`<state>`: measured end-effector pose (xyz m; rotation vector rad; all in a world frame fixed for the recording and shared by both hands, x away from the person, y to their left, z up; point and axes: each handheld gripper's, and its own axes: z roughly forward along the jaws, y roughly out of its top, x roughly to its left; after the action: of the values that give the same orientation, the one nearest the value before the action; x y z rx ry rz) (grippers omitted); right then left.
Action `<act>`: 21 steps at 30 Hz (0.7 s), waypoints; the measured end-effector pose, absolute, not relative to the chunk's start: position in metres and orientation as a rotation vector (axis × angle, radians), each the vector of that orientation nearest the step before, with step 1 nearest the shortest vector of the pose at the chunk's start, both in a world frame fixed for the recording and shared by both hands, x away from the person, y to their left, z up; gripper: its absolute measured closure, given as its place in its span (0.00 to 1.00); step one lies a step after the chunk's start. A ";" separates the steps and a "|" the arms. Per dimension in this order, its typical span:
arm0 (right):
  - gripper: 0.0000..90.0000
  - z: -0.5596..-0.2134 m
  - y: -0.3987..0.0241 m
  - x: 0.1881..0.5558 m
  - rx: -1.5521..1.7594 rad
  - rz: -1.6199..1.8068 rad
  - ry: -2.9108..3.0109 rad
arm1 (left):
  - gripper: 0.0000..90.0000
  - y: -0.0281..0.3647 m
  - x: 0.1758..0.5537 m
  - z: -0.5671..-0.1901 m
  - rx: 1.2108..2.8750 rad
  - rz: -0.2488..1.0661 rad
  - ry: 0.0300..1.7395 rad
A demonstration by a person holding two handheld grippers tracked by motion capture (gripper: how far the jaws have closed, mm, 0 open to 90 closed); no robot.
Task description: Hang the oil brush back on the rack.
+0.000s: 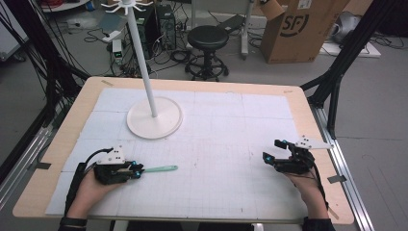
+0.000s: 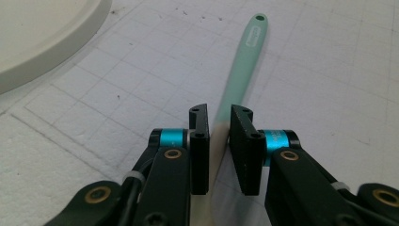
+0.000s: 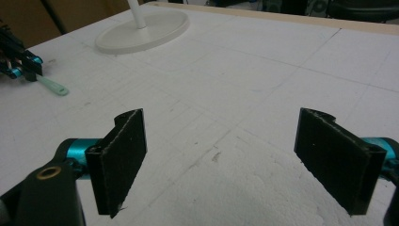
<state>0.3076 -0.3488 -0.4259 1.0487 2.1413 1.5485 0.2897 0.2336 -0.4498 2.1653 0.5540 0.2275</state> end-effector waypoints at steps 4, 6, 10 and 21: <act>0.19 -0.426 -0.349 0.308 1.051 1.549 2.144 | 0.88 0.234 0.290 -0.450 2.157 0.213 0.560; 0.19 -0.426 -0.349 0.308 1.052 1.550 2.142 | 0.91 0.234 0.291 -0.450 2.149 0.203 0.567; 0.19 -0.426 -0.349 0.308 1.053 1.551 2.140 | 0.91 0.233 0.291 -0.449 2.151 0.200 0.575; 0.19 -0.426 -0.349 0.308 1.055 1.553 2.141 | 0.91 0.244 0.289 -0.434 2.033 0.243 0.622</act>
<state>0.3080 -0.3494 -0.4261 1.0552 2.1412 1.5532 0.2894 0.2441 -0.4343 2.0330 0.6221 0.2434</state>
